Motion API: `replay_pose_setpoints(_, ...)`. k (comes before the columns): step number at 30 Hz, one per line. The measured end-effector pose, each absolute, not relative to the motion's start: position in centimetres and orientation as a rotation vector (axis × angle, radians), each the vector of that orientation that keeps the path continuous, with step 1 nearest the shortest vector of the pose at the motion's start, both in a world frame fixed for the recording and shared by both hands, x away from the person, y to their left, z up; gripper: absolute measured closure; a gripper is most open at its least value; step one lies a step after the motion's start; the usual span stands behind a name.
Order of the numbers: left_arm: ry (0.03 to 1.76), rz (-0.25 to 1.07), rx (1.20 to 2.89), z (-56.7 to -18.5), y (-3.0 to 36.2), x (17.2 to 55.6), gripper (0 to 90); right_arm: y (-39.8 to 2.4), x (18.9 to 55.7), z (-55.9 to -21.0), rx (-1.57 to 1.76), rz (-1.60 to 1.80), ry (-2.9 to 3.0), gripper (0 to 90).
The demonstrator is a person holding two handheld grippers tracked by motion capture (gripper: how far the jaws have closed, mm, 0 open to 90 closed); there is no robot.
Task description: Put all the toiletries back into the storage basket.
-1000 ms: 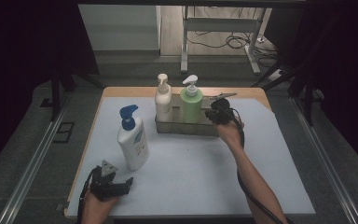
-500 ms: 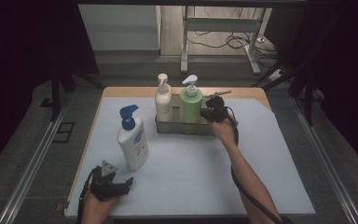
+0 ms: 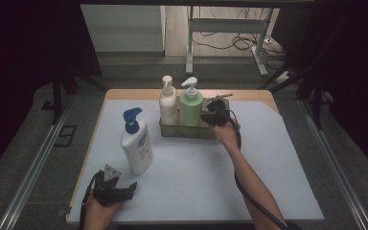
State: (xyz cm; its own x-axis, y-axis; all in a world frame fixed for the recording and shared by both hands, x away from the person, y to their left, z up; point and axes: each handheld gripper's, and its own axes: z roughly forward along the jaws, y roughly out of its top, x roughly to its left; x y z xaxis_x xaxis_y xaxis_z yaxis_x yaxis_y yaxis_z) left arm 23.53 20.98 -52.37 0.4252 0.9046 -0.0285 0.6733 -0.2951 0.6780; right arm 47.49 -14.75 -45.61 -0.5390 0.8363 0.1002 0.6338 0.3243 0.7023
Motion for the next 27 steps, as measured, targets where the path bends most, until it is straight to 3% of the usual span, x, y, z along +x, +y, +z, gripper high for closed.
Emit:
replay_pose_setpoints(19, 1.328, 0.484, 2.065, -52.4, 21.0, 23.5, 11.9, -13.5, 47.1, -45.6, 1.304, 1.012, 2.312, 89.2)
replay_pose_setpoints(27, 1.327, 0.485, 2.065, -52.4, 21.0, 23.5, 11.9, -14.2, 46.9, -45.5, 1.284, 1.015, 2.326, 78.0)
